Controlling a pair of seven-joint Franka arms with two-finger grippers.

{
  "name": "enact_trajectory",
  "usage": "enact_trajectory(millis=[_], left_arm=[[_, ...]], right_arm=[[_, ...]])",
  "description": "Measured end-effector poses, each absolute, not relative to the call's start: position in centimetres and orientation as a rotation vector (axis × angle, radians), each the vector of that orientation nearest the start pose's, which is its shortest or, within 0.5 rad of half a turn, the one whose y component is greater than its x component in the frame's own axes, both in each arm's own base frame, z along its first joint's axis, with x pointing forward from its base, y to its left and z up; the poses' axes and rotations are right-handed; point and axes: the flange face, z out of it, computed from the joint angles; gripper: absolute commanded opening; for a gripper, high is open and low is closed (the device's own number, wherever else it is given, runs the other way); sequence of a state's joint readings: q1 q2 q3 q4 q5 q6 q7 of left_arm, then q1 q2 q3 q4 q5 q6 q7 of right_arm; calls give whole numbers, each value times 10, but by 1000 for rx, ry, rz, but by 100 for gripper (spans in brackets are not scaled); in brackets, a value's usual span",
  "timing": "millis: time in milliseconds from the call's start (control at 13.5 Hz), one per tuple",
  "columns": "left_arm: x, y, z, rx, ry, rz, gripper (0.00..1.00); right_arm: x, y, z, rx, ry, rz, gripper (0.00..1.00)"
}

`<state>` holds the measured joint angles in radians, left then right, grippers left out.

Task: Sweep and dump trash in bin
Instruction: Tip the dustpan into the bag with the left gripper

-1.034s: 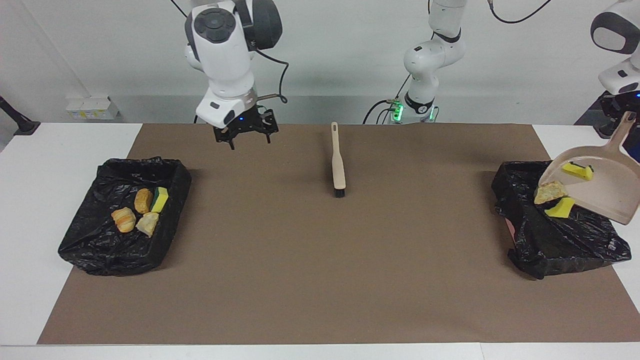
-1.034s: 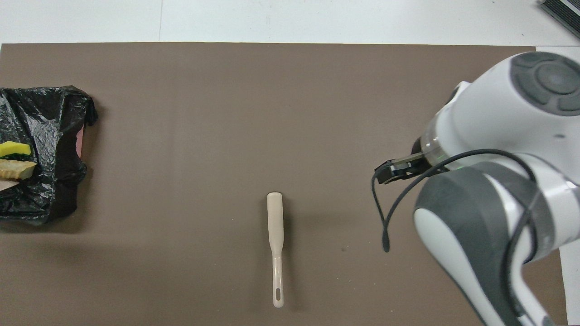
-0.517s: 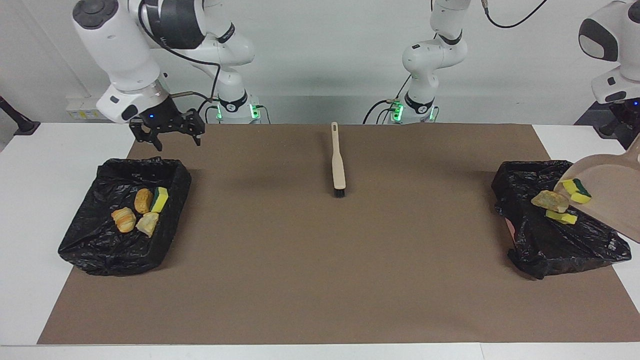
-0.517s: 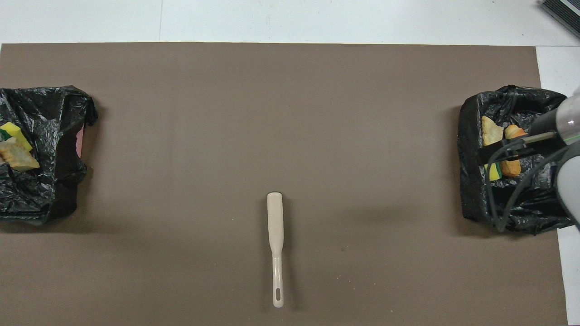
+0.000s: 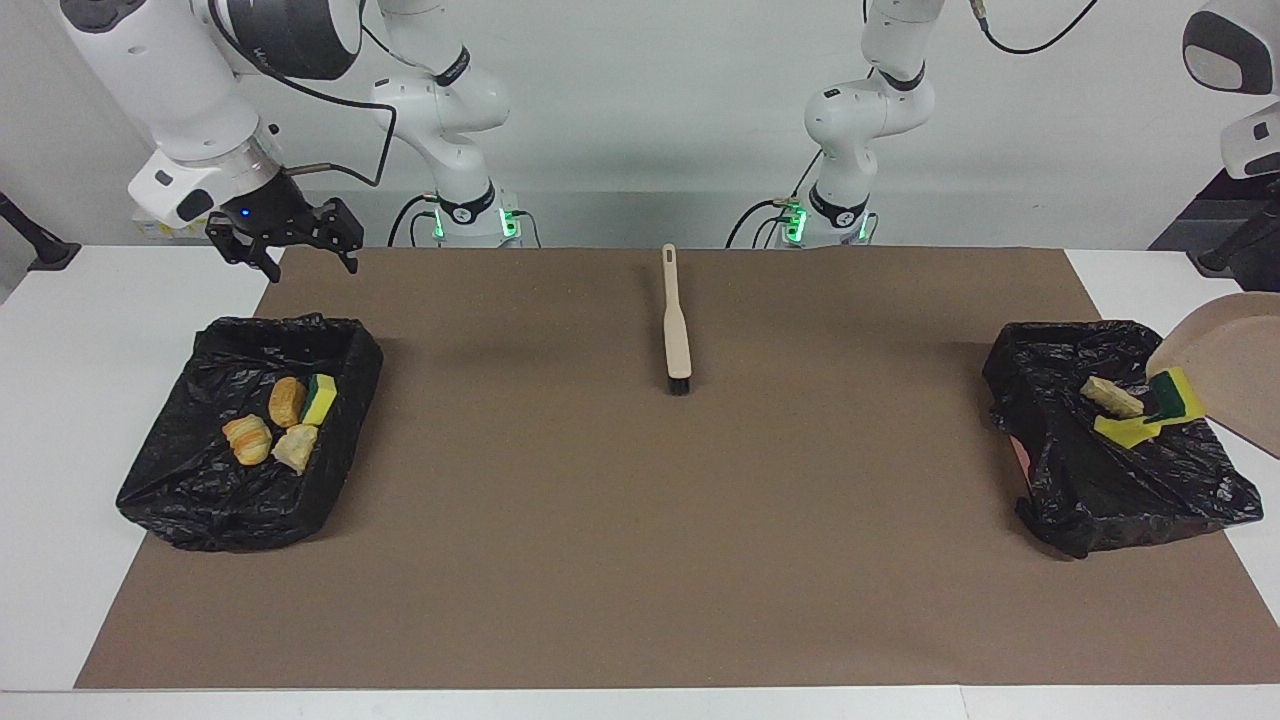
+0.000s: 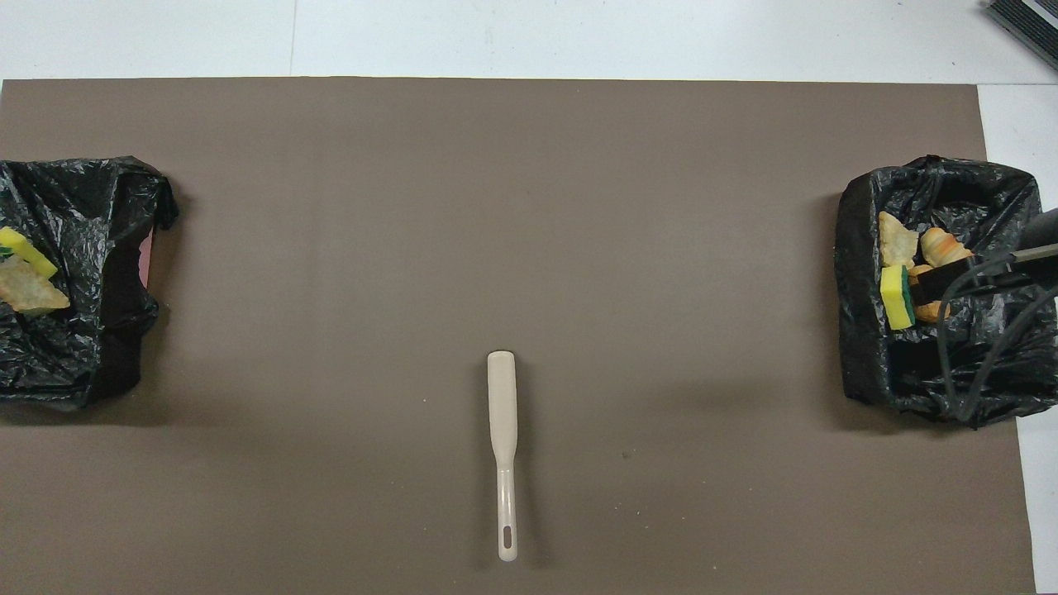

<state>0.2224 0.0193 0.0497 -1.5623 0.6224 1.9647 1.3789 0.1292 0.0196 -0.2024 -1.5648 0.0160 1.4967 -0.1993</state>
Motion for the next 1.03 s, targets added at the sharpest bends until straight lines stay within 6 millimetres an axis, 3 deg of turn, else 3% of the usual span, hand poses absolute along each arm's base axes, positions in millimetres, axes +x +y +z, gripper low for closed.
enact_trajectory(millis=[222, 443, 739, 1034], left_arm=[[563, 190, 685, -1965, 1430, 248, 0], [567, 172, 684, -1983, 1466, 221, 0], [564, 169, 683, -2034, 1476, 207, 0], [559, 149, 682, -2250, 1429, 56, 0]], right_arm=[[551, -29, 611, -3108, -220, 132, 100], [551, -27, 611, -3107, -227, 132, 100], [551, -27, 611, -3107, -227, 132, 100], [551, -27, 611, -3107, -227, 132, 100]])
